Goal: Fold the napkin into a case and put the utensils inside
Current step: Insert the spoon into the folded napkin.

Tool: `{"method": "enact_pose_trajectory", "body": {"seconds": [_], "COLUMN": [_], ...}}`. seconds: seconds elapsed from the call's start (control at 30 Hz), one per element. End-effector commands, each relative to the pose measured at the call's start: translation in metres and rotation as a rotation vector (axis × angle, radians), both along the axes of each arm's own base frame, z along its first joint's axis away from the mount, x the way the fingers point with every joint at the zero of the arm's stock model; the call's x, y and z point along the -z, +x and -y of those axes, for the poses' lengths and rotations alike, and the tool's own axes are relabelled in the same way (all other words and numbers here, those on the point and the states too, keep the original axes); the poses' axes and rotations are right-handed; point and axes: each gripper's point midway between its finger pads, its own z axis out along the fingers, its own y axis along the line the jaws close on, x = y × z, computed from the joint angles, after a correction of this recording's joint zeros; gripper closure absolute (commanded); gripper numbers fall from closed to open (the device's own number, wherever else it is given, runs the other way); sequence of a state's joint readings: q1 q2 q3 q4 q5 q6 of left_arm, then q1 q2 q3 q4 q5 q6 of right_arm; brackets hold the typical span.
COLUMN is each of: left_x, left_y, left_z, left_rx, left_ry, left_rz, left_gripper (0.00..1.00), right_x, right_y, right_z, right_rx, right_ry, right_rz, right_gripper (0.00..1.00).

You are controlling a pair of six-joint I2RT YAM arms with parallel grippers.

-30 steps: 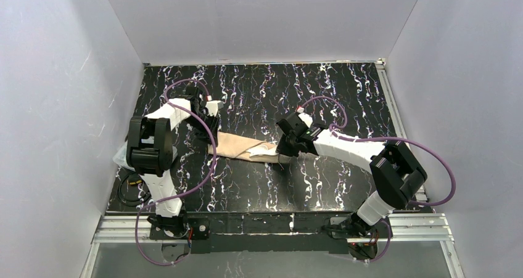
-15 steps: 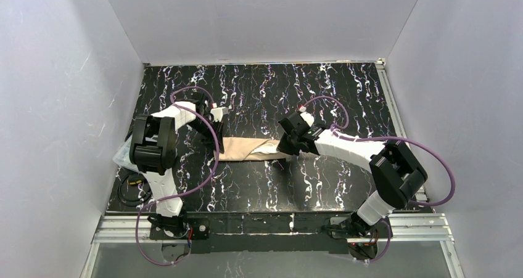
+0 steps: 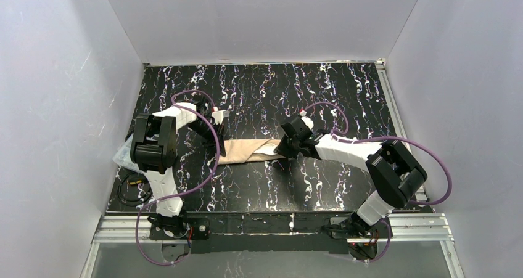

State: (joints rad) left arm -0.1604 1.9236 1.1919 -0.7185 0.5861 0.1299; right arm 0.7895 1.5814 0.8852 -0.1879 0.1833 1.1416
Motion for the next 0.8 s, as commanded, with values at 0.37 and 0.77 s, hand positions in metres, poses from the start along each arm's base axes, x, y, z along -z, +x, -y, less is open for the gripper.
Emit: {"method": "enact_pose_trajectory", "body": {"seconds": [0.37,0.77], "left_x": [0.008,0.007], "left_y": [-0.017,-0.018], "left_z": [-0.001,-0.001], "left_rx": [0.053,0.067], "left_ry": [0.024,0.023], "left_rz": [-0.050,-0.040], "left_gripper": [1.00,1.00], "right_x": [-0.005,-0.005], "right_y": [0.011,0.016], "right_z": [-0.039,-0.063], "right_rx": [-0.044,-0.110], "right_ry": [0.078,0.076], "right_rz": [0.037,0.051], "right_gripper": [0.99,0.75]}}
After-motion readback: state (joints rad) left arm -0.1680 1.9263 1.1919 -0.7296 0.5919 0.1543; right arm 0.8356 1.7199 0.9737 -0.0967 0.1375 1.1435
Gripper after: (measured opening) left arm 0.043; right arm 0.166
